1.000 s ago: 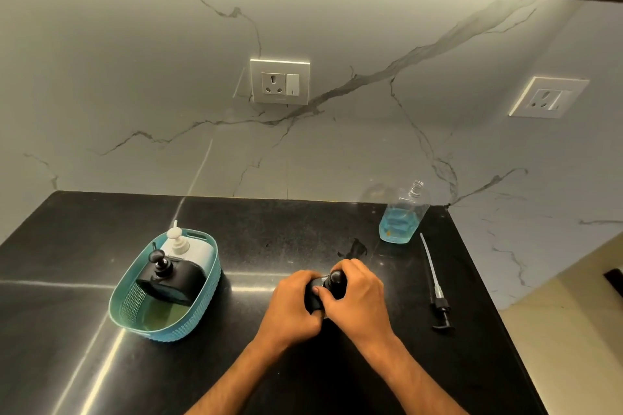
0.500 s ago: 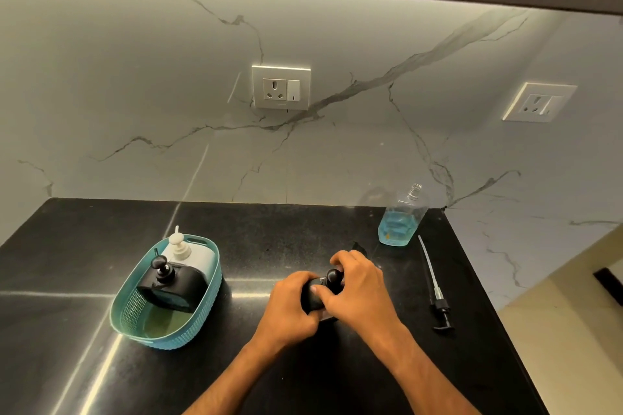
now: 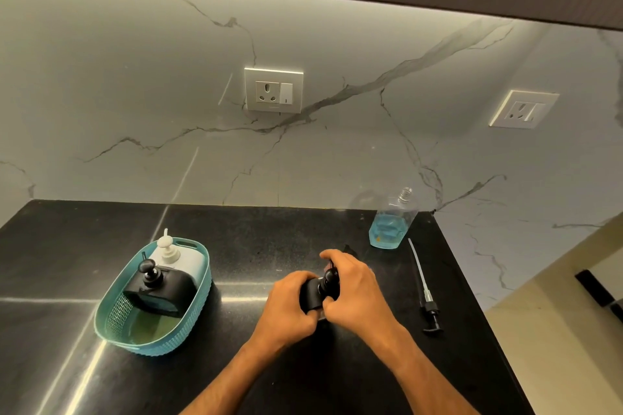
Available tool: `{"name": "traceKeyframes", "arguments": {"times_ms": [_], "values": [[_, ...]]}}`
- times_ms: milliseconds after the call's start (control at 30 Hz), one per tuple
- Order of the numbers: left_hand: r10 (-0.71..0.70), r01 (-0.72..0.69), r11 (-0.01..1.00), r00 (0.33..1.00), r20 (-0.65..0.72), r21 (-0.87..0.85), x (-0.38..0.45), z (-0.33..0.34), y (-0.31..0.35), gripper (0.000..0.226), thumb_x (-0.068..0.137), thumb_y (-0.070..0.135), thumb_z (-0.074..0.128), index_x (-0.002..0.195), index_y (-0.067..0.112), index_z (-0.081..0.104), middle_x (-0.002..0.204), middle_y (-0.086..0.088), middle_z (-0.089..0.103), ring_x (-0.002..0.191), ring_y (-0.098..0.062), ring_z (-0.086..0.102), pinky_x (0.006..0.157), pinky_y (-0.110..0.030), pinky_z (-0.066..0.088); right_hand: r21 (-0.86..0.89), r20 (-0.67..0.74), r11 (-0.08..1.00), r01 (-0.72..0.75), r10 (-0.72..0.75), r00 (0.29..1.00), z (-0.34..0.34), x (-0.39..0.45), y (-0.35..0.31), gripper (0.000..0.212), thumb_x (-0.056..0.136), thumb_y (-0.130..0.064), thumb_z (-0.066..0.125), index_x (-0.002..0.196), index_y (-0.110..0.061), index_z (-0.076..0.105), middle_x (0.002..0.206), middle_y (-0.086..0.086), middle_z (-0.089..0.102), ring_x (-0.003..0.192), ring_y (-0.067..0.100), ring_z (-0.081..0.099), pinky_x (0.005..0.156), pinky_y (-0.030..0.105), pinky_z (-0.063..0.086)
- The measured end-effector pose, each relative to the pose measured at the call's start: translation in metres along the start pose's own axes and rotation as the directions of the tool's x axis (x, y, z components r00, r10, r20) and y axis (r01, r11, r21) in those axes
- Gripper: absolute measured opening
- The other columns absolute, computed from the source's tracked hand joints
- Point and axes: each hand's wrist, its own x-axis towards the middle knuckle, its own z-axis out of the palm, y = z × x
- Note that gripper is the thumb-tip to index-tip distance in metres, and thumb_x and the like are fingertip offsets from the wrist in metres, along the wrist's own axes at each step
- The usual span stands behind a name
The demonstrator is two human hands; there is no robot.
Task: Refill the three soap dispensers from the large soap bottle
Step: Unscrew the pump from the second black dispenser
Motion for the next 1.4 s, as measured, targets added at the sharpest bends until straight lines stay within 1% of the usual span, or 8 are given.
{"name": "traceKeyframes", "arguments": {"times_ms": [133, 300, 433, 567, 933, 1133, 1267, 1400], "values": [[0.013, -0.012, 1.000, 1.000, -0.016, 0.005, 0.001, 0.002, 0.000, 0.036, 0.066, 0.032, 0.071, 0.101, 0.024, 0.069, 0.092, 0.018, 0.067, 0.087, -0.002, 0.064, 0.071, -0.020, 0.051, -0.031, -0.069, 0.999, -0.022, 0.020, 0.997, -0.003, -0.001, -0.002, 0.076, 0.072, -0.032, 0.080, 0.140, -0.026, 0.046, 0.114, -0.009, 0.061, 0.107, 0.009, 0.059, 0.093, 0.022, 0.049], [0.023, -0.023, 1.000, 1.000, -0.008, -0.005, 0.000, 0.003, 0.004, 0.039, 0.065, 0.024, 0.070, 0.104, 0.025, 0.070, 0.096, 0.017, 0.070, 0.089, -0.002, 0.065, 0.075, -0.022, 0.053, -0.019, 0.004, 1.000, 0.009, -0.009, 1.000, -0.004, -0.003, -0.003, 0.075, 0.071, -0.020, 0.074, 0.140, -0.025, 0.047, 0.116, -0.008, 0.061, 0.110, 0.009, 0.059, 0.099, 0.028, 0.052], [0.029, -0.029, 1.000, 0.999, -0.022, -0.007, -0.001, 0.003, 0.005, 0.041, 0.066, 0.025, 0.069, 0.107, 0.024, 0.071, 0.100, 0.019, 0.070, 0.092, 0.000, 0.066, 0.078, -0.019, 0.054, -0.061, -0.055, 0.998, -0.014, 0.010, 0.998, -0.002, -0.003, -0.003, 0.071, 0.073, -0.040, 0.078, 0.136, -0.024, 0.048, 0.117, -0.008, 0.060, 0.109, 0.010, 0.058, 0.093, 0.022, 0.048], [0.021, -0.021, 1.000, 1.000, -0.002, 0.010, -0.003, 0.002, 0.006, 0.041, 0.065, 0.022, 0.071, 0.105, 0.026, 0.070, 0.097, 0.019, 0.068, 0.090, -0.002, 0.064, 0.076, -0.021, 0.054, -0.068, 0.013, 0.998, 0.000, 0.001, 1.000, -0.003, -0.005, -0.002, 0.071, 0.072, -0.023, 0.074, 0.137, -0.027, 0.046, 0.115, -0.008, 0.061, 0.109, 0.011, 0.060, 0.093, 0.020, 0.049], [0.021, -0.022, 1.000, 1.000, 0.004, 0.010, -0.010, 0.007, 0.010, 0.038, 0.067, 0.019, 0.071, 0.104, 0.026, 0.069, 0.094, 0.018, 0.068, 0.088, -0.003, 0.065, 0.074, -0.020, 0.054, -0.151, 0.035, 0.988, 0.027, -0.022, 0.999, -0.003, -0.014, -0.003, 0.069, 0.073, -0.035, 0.073, 0.137, -0.027, 0.047, 0.118, -0.008, 0.057, 0.111, 0.011, 0.055, 0.089, 0.019, 0.043], [0.019, -0.019, 1.000, 1.000, 0.008, 0.015, -0.014, 0.007, 0.013, 0.040, 0.065, 0.025, 0.068, 0.106, 0.027, 0.069, 0.096, 0.020, 0.067, 0.089, -0.001, 0.064, 0.075, -0.016, 0.052, -0.215, 0.034, 0.977, 0.000, 0.008, 0.999, -0.006, -0.016, -0.003, 0.028, 0.078, -0.033, 0.072, 0.102, -0.026, 0.059, 0.101, -0.008, 0.059, 0.096, 0.011, 0.060, 0.078, 0.018, 0.047], [0.020, -0.020, 1.000, 1.000, 0.005, 0.016, -0.018, 0.008, 0.013, 0.040, 0.066, 0.022, 0.069, 0.106, 0.025, 0.069, 0.095, 0.019, 0.067, 0.087, -0.002, 0.064, 0.073, -0.015, 0.051, -0.209, 0.052, 0.978, 0.013, -0.002, 0.999, -0.005, -0.017, -0.001, 0.045, 0.071, -0.035, 0.076, 0.112, -0.026, 0.059, 0.105, -0.008, 0.058, 0.098, 0.009, 0.056, 0.080, 0.017, 0.045], [0.024, -0.024, 1.000, 1.000, 0.011, 0.017, -0.020, 0.009, 0.016, 0.040, 0.066, 0.034, 0.069, 0.105, 0.025, 0.069, 0.094, 0.018, 0.068, 0.087, -0.001, 0.064, 0.073, -0.015, 0.051, -0.239, 0.021, 0.971, 0.001, 0.004, 1.000, -0.008, -0.019, -0.003, 0.031, 0.079, -0.041, 0.077, 0.101, -0.024, 0.062, 0.100, -0.006, 0.062, 0.093, 0.010, 0.061, 0.081, 0.023, 0.054]]}}
